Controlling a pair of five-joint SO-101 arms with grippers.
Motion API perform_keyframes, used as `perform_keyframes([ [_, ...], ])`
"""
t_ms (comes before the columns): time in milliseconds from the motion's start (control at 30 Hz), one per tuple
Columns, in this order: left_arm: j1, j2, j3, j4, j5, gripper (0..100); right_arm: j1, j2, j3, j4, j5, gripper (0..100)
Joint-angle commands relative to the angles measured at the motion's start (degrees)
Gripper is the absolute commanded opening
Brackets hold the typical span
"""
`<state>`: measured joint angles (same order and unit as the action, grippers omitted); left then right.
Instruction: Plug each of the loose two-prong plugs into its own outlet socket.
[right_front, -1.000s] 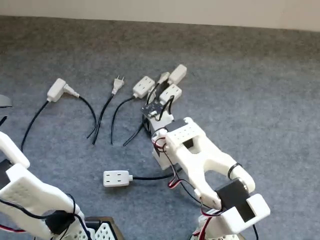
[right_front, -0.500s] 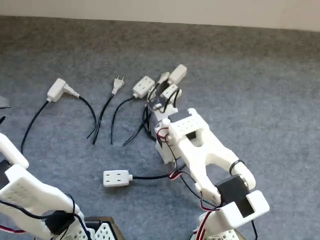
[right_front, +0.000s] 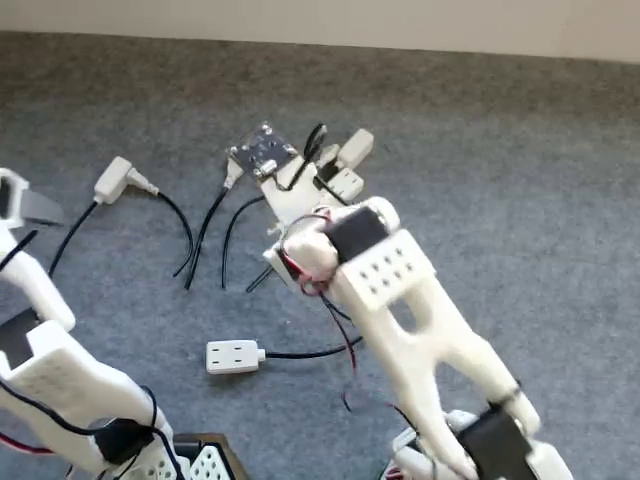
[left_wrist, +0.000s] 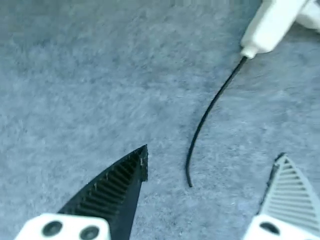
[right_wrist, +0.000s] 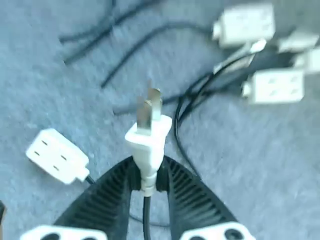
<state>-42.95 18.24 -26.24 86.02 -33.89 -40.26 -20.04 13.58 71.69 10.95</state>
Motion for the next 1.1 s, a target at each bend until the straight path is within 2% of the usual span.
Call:
perform_keyframes([
  [0,6.3,-7.3,2.2,-0.2,-0.3,40,-1.3,-8.9,7.0,-8.5,0.8,0.7],
  [100,12.6,-16.0,8.4,-0.8,-0.3,40,-1.2,-12.6,17.3,-18.2,-0.1,0.7],
  [167,15.7,-23.4,14.9,-4.3,-0.1,41,-1.2,-14.6,23.7,-24.6,-1.6,0.7],
  [300,20.4,-40.9,35.9,-14.9,0.0,44,-2.2,-18.3,32.8,-32.1,-2.0,0.6],
  [433,24.6,-59.9,60.7,-28.8,0.2,47,-4.2,-19.9,35.5,-34.0,-2.0,0.6],
  [500,27.0,-68.9,70.0,-33.3,1.3,48,-5.4,-19.9,36.0,-34.8,-2.0,0.6],
  [700,31.7,-86.0,80.2,-32.8,3.9,48,-10.0,-19.4,41.4,-36.7,-3.8,0.6],
  [833,33.5,-89.1,81.5,-30.5,5.5,48,-14.1,-19.3,41.9,-36.5,-4.0,0.6],
  [1067,37.8,-89.8,81.7,-26.7,7.6,48,-14.3,-19.3,41.9,-36.4,-4.1,0.6],
])
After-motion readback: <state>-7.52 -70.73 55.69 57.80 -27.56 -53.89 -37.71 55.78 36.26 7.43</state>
